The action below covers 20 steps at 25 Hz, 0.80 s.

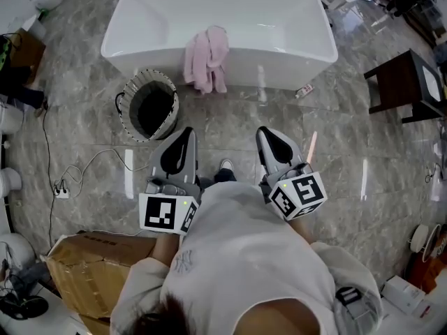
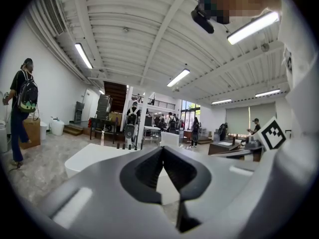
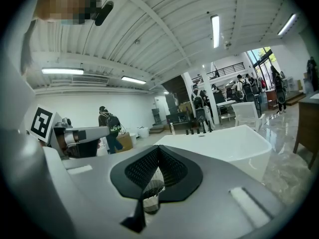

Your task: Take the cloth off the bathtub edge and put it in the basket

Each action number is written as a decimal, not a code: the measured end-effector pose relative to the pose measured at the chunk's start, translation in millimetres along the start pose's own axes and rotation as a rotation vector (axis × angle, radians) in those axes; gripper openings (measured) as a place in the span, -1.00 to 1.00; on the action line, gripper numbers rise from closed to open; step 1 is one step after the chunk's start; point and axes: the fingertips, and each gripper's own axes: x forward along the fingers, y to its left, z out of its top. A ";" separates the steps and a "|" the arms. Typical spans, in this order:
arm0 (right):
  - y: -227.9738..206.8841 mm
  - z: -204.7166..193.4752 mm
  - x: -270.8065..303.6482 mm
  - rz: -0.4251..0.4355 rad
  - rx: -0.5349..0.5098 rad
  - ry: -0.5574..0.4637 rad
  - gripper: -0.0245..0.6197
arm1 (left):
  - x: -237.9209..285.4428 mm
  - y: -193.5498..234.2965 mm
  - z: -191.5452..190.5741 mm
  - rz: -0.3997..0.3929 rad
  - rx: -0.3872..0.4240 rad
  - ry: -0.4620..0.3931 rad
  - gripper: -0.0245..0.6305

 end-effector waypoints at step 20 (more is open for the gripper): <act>-32.3 3.9 45.4 0.005 0.042 0.050 -0.92 | 44.6 31.0 1.1 0.047 -0.014 0.031 -0.78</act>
